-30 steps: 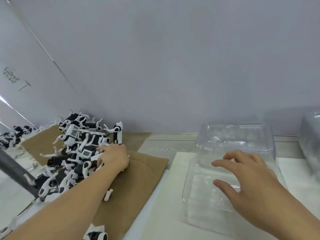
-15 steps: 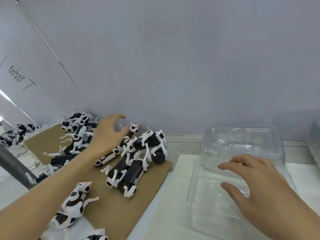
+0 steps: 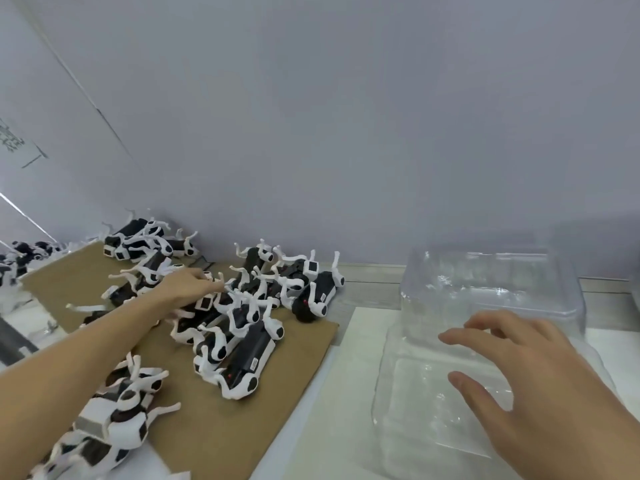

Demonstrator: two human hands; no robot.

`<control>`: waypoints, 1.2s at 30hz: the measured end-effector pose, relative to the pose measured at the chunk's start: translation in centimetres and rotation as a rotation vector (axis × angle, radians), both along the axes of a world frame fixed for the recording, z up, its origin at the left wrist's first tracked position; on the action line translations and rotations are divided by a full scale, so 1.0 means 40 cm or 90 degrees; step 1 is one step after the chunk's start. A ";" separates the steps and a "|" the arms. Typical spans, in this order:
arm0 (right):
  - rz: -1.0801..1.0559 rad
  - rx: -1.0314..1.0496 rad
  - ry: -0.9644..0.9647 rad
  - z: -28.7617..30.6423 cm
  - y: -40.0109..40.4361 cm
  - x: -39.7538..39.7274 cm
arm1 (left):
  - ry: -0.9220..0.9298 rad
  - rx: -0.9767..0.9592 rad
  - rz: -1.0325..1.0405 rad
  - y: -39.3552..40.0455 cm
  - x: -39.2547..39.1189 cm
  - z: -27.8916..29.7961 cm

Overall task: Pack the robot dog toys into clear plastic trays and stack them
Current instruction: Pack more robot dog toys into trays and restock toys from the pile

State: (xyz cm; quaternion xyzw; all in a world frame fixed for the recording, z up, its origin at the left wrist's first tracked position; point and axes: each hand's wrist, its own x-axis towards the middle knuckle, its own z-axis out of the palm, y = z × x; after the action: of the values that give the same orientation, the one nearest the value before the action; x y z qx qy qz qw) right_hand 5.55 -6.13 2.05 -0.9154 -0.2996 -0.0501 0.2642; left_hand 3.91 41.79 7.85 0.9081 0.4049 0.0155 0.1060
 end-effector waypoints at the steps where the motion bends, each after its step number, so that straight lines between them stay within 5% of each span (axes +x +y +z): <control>1: 0.005 0.020 -0.003 -0.004 0.002 0.001 | -0.011 -0.009 -0.021 -0.018 -0.013 0.002; 8: -0.062 0.094 -0.091 -0.037 0.012 0.009 | 0.073 -0.060 -0.165 -0.148 -0.090 0.064; 11: -0.062 0.115 -0.116 -0.044 0.014 0.017 | -0.050 -0.164 -0.156 -0.157 -0.124 0.112; 15: -0.033 0.142 -0.087 -0.045 0.012 0.018 | -0.304 0.024 -0.068 -0.074 -0.103 0.115; 17: -0.025 0.156 -0.066 -0.044 0.009 0.014 | -0.276 0.056 -0.014 -0.043 -0.084 0.078; 22: -0.013 0.103 -0.082 -0.027 0.009 0.013 | -0.061 -0.276 0.072 -0.057 -0.029 0.024; 31: -0.022 0.117 -0.103 -0.032 0.009 0.011 | -0.012 -0.227 -0.177 -0.179 -0.076 0.046; 34: -0.014 0.159 -0.100 -0.037 0.010 0.013 | -0.067 -0.270 -0.267 -0.196 -0.127 0.098; 36: -0.017 0.162 -0.102 -0.046 0.012 0.016 | -0.140 -0.181 -0.274 -0.171 -0.162 0.121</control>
State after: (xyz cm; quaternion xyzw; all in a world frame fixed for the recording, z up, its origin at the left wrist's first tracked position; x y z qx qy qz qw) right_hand 6.17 -5.64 0.23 -0.8714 -0.2985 -0.1639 0.3530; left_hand -2.59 34.95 12.69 0.9420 0.1869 0.0338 0.2767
